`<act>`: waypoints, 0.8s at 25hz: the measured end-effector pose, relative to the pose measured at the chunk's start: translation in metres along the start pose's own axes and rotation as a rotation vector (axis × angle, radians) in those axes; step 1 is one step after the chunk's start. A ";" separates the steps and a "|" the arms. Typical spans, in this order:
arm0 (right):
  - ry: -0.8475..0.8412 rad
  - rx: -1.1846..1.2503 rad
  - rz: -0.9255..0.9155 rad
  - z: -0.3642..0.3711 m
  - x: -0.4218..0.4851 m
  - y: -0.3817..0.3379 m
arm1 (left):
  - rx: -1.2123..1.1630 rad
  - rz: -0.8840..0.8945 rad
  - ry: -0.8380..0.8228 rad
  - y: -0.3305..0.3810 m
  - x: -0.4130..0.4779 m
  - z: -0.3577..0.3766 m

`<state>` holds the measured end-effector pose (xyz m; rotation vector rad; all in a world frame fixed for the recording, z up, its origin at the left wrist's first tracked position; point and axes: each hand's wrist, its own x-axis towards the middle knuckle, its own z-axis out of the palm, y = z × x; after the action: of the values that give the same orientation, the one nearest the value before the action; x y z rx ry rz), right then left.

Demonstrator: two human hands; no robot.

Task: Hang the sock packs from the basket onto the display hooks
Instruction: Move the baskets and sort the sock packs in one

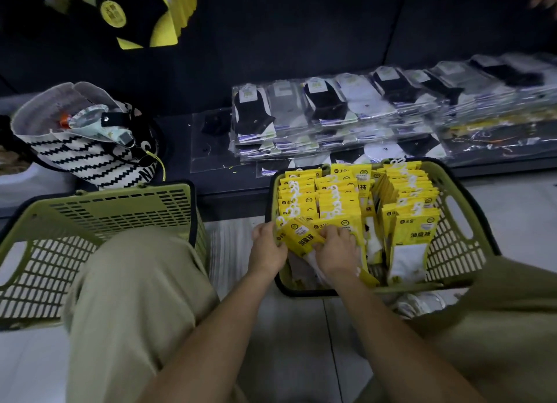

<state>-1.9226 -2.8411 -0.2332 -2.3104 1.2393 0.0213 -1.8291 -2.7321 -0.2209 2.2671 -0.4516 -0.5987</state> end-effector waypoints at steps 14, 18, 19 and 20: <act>0.083 0.417 0.003 -0.027 0.021 0.060 | -0.273 -0.207 -0.019 -0.008 0.019 -0.005; -0.177 0.497 -0.062 -0.032 0.021 0.049 | -0.250 -0.213 0.083 -0.019 0.019 -0.023; -0.219 0.473 -0.126 -0.030 0.019 0.042 | -0.258 -0.214 0.106 -0.024 0.018 -0.028; -0.247 0.390 -0.192 -0.025 0.018 0.036 | -0.270 -0.215 0.123 -0.029 0.016 -0.033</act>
<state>-1.9462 -2.8823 -0.2310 -2.0049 0.8132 -0.0015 -1.7943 -2.7016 -0.2256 2.0909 -0.0612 -0.5842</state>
